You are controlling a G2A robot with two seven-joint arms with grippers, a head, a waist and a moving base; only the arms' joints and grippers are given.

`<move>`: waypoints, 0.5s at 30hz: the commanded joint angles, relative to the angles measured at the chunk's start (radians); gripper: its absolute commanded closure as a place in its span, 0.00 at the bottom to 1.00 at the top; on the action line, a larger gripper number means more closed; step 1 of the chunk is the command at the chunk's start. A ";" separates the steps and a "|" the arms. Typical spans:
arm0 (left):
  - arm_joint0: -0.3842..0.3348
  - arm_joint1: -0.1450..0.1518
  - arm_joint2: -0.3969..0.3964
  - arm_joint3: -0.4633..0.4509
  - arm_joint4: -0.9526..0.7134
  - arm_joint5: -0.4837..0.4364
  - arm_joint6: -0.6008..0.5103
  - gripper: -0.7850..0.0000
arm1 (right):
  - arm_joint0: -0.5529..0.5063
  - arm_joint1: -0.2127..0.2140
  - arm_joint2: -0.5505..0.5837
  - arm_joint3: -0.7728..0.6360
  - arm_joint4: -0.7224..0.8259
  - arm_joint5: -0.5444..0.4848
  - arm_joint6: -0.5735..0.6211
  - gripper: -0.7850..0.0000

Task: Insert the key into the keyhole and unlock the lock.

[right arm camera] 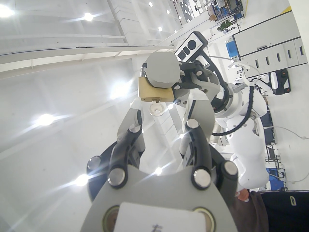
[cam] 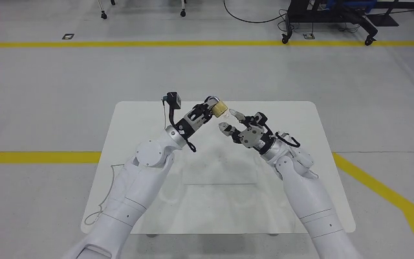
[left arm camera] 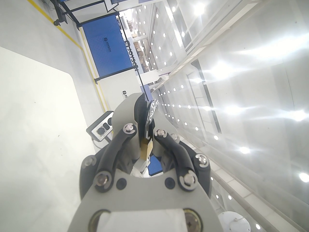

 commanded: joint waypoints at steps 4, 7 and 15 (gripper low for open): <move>0.006 -0.001 -0.002 0.002 0.003 0.004 -0.001 1.00 | -0.010 0.002 0.008 -0.012 -0.021 -0.030 0.009 0.64; 0.008 -0.002 -0.002 0.002 0.001 0.009 -0.005 1.00 | -0.020 0.005 0.002 -0.035 -0.105 -0.085 -0.011 0.63; 0.015 -0.003 -0.007 0.000 -0.004 0.018 -0.017 1.00 | -0.033 0.007 0.001 -0.058 -0.145 -0.109 -0.015 0.67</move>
